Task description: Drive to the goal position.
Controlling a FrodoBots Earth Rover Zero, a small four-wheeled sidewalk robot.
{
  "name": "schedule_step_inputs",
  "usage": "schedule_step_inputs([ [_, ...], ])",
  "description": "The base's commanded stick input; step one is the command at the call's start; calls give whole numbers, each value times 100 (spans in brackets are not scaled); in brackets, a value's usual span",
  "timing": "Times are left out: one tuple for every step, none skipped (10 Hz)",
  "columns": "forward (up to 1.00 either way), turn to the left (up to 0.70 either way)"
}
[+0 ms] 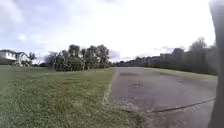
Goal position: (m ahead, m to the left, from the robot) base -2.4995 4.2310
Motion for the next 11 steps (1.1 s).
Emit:
schedule_step_inputs([
  [3,0],
  [0,0],
  [0,0],
  [0,0],
  [0,0],
  [0,0],
  [0,0],
  [0,0],
  [0,0],
  [0,0],
  [2,0],
])
